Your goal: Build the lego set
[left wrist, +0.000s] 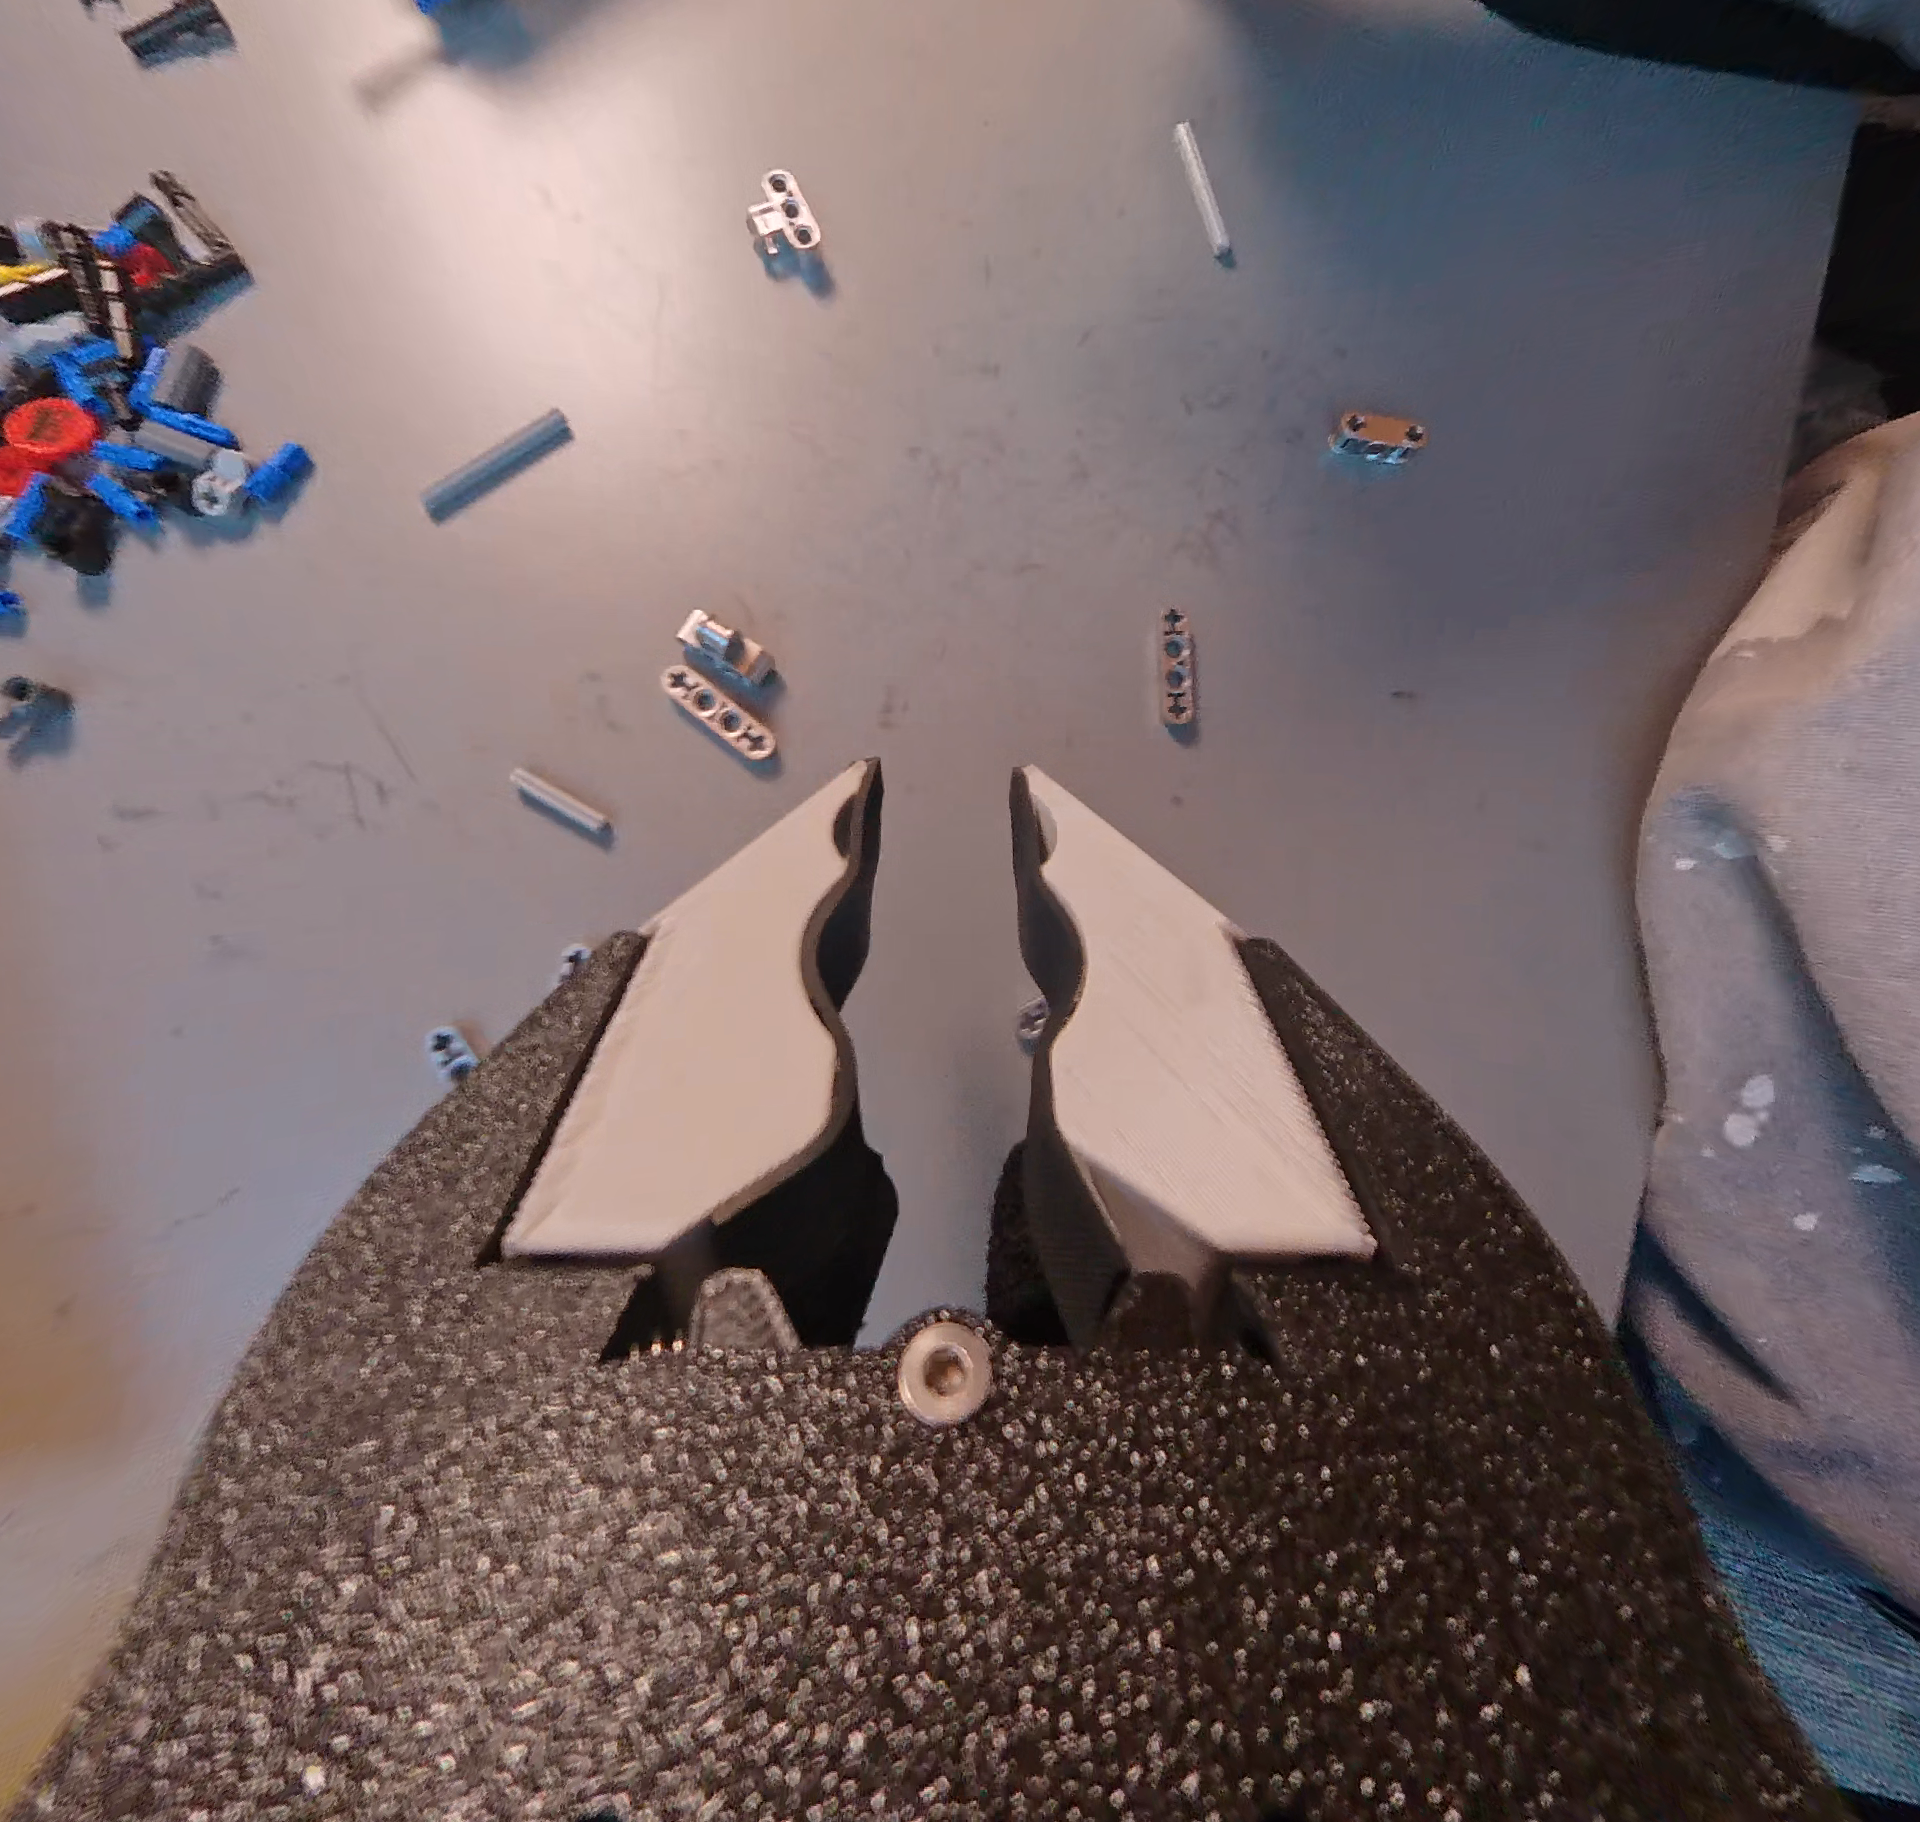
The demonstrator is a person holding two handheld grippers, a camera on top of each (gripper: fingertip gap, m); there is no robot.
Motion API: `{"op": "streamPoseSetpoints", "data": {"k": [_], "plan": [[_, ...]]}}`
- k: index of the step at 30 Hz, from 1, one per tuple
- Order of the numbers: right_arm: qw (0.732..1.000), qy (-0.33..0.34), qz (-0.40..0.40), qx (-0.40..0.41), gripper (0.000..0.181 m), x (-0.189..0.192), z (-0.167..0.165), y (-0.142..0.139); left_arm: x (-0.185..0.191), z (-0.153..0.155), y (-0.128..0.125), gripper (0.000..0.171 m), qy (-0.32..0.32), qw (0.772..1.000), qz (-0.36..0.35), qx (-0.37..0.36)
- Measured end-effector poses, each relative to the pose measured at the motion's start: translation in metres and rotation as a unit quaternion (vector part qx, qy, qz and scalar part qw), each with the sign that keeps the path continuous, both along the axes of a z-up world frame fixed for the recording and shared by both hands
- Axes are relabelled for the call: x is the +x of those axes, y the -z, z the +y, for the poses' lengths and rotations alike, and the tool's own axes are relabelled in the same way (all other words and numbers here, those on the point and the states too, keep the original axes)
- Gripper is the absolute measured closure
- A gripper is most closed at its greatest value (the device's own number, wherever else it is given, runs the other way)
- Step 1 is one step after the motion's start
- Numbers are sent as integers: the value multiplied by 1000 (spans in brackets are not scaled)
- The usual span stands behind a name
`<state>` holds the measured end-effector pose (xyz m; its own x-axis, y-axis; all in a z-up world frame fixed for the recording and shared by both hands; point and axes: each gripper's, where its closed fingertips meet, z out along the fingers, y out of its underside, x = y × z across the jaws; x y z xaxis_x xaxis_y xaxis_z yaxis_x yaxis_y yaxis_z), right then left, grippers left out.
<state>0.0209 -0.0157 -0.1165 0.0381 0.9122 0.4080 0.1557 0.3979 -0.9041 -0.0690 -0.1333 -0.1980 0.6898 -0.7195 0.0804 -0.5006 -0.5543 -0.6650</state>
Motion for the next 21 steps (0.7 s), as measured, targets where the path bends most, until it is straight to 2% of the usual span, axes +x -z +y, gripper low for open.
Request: {"op": "streamPoseSetpoints", "data": {"k": [2, 6, 11, 16, 21], "plan": [[1000, -1, -3, 1, 160, 0, -1, 1, 14, -9, 1, 151, 13, 1000, -23, -17], [1000, 1, -9, 6, 160, -1, -1, 3, 30, -20, 21, 153, 23, 999, 13, -30], [1000, -1, -12, 4, 160, -1, -1, 5, 49, -25, 29, 152, 21, 999, -12, -35], [1000, -3, -20, 5, 160, -3, -2, 9, 62, -21, 38, 152, 38, 999, 19, -28], [1000, -4, -19, 4, 160, -3, -3, 9, 64, -16, 40, 159, 54, 996, 60, -20]]}}
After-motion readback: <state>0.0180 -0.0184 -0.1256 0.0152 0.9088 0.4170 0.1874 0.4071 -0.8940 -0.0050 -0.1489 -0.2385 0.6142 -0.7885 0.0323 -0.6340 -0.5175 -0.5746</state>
